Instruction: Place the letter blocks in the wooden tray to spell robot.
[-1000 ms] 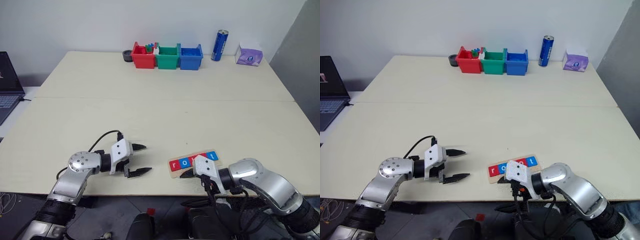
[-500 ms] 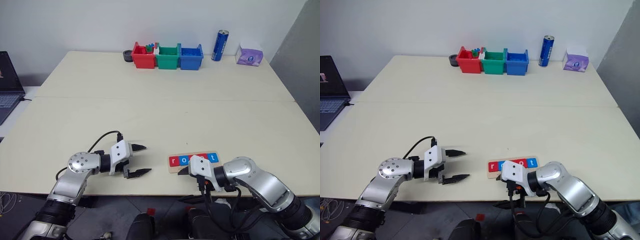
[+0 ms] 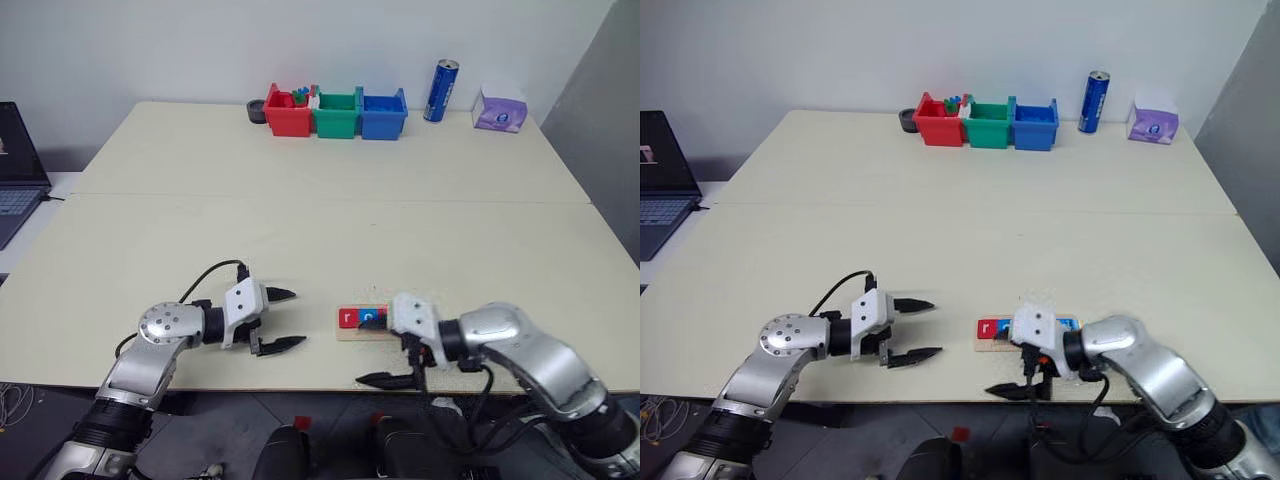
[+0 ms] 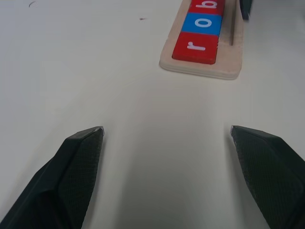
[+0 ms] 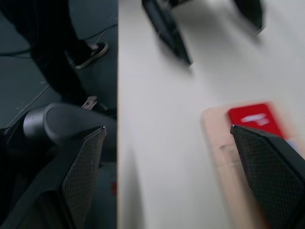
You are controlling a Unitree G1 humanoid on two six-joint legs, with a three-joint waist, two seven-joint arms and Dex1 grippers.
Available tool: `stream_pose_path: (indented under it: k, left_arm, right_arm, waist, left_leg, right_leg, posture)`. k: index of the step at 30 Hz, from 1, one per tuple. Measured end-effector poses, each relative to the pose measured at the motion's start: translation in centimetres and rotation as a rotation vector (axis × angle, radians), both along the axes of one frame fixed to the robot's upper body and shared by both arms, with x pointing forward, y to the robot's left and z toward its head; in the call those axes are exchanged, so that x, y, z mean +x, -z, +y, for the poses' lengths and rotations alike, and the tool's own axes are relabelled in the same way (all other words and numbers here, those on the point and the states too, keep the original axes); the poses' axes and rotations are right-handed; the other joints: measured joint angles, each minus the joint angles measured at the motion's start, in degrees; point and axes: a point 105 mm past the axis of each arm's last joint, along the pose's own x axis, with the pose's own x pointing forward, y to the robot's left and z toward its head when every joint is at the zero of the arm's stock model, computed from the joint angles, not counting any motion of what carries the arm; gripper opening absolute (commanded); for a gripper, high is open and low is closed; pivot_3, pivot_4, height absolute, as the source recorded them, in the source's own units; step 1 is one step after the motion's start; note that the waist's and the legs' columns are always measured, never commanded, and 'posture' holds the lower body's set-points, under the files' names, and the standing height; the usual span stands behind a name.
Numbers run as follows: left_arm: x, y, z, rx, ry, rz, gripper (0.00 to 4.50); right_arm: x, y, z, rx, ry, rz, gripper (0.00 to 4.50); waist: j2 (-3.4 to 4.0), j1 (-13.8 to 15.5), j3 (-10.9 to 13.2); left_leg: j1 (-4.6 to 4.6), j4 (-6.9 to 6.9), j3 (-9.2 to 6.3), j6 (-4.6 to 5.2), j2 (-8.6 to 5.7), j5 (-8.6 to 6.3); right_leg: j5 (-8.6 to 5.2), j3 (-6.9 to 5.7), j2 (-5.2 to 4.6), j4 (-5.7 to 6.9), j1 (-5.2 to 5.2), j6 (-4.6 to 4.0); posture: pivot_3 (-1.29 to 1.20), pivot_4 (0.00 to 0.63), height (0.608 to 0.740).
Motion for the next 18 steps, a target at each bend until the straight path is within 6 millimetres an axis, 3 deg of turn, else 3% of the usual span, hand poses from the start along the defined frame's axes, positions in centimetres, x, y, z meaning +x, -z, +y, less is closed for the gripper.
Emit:
stream_pose_path:
  k: [2,8,12,18]
  left_arm:
    - [-0.2,-0.7,-0.5,-0.022,0.017,-0.006,4.5]
    - [-1.5,-1.9,-1.1,-0.012,0.094,-0.002,4.5]
    - [-2.4,-2.5,-1.4,-0.017,0.164,0.021,4.5]
    - [-2.6,-3.0,-1.8,-0.027,0.203,0.031,4.5]
  right_arm:
    - [0.5,-1.3,-1.8,-0.004,0.059,-0.05,4.46]
    - [1.3,-2.7,-7.1,-0.092,0.183,-0.094,4.46]
    - [1.4,-2.9,-8.7,-0.127,0.188,-0.109,4.46]
    - [1.7,-3.2,-9.5,-0.122,0.195,-0.124,4.46]
  waist:
    - [-0.02,0.1,0.0]
    - [-0.02,0.0,0.0]
    - [-0.02,-0.1,0.0]
    - [-0.03,0.0,0.0]
  left_leg:
    - [-0.01,0.0,0.02,0.0,-0.01,0.0]
    - [0.04,-0.04,0.14,0.0,0.02,0.0]
    - [0.07,-0.03,0.2,0.0,0.02,0.0]
    - [0.04,-0.02,0.21,0.0,0.01,0.0]
  right_leg:
    - [0.0,-0.02,-0.01,-0.02,0.02,0.0]
    - [-0.02,0.0,0.01,-0.01,0.02,0.03]
    - [-0.03,0.02,0.06,0.0,0.02,0.04]
    - [-0.03,0.05,0.05,-0.01,0.02,0.04]
  posture:
    - [0.0,0.15,0.74]
    - [0.0,0.15,0.74]
    - [0.0,0.15,0.74]
    - [0.0,0.15,0.74]
